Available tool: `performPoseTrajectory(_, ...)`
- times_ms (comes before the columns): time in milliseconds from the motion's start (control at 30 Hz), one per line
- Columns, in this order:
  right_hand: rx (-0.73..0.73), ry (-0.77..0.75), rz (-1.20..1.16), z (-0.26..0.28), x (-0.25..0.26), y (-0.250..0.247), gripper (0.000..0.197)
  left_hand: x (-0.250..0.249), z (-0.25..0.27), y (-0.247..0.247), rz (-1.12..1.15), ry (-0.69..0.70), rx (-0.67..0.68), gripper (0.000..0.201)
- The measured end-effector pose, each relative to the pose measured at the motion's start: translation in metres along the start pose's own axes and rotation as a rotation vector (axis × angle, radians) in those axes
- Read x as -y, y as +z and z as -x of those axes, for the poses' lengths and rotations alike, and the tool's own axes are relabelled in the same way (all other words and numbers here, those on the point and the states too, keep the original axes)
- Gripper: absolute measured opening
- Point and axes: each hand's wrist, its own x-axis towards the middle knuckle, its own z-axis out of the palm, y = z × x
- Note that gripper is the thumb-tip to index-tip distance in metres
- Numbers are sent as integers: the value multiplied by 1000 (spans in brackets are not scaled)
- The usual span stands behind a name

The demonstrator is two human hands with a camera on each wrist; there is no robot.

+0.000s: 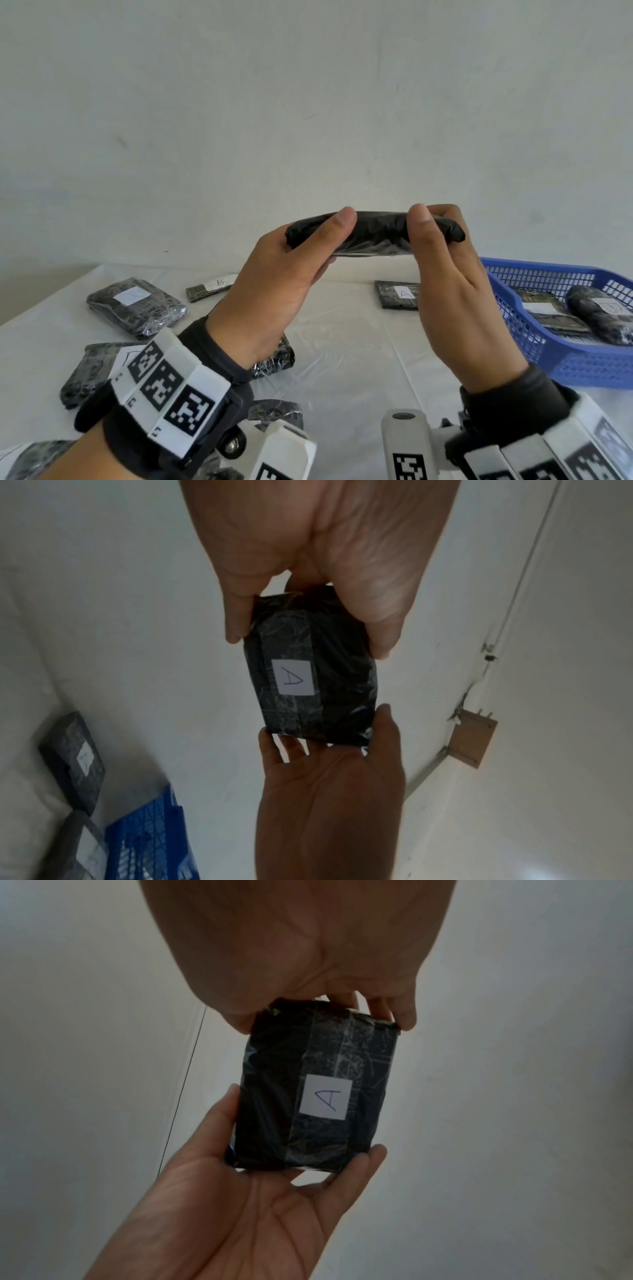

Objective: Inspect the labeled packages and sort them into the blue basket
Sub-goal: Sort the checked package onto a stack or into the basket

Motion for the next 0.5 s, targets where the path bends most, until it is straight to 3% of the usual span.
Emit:
performPoseTrajectory(67,0,-6,-5,1,-2,3,43,1,0,2,-49,-29,-4,80)
performPoseTrajectory(167,-10,-39,12,2,-3,8,41,2,2,5,6,-29,-54,46)
performPoseTrajectory(333,-67,-62,-69,2,-1,10,49,4,1,9,3,71,-150,71)
performPoseTrajectory(500,-84,-55,-130,4,1,12,41,8,4,13,12,117,-146,64)
